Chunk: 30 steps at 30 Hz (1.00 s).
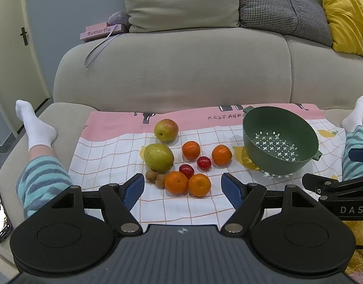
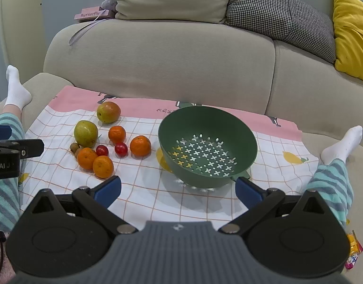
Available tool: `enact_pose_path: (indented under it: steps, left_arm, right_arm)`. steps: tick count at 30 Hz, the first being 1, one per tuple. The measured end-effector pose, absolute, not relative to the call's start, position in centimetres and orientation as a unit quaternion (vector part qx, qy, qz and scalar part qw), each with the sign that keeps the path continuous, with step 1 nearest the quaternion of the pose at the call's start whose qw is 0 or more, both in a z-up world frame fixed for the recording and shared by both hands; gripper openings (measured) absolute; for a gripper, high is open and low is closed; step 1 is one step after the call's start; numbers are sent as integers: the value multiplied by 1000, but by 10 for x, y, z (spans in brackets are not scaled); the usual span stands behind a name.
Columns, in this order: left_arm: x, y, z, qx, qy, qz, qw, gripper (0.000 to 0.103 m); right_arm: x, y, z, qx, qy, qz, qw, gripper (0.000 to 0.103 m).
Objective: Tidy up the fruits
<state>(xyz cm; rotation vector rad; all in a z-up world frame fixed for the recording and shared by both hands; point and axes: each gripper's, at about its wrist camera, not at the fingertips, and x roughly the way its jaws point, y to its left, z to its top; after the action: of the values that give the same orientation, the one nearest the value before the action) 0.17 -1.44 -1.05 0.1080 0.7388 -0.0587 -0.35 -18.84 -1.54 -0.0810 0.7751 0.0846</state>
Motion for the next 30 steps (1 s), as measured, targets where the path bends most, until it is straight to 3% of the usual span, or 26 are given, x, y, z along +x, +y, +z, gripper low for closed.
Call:
enact_pose_path:
  steps: [14,25,30]
  left_arm:
    - [4,-16,-10,52,361,-42,930,87]
    - [20,-8,-15,45,378,-68,922,76]
    - [31,-4,-24,41,389,-89,916,63]
  right_arm:
    - [-2,-190,-16,-34,378,40,924,99]
    - [3,-186,-24,-23,356,76,931,99]
    - [11,-176,-32,-16,354,112,928,84]
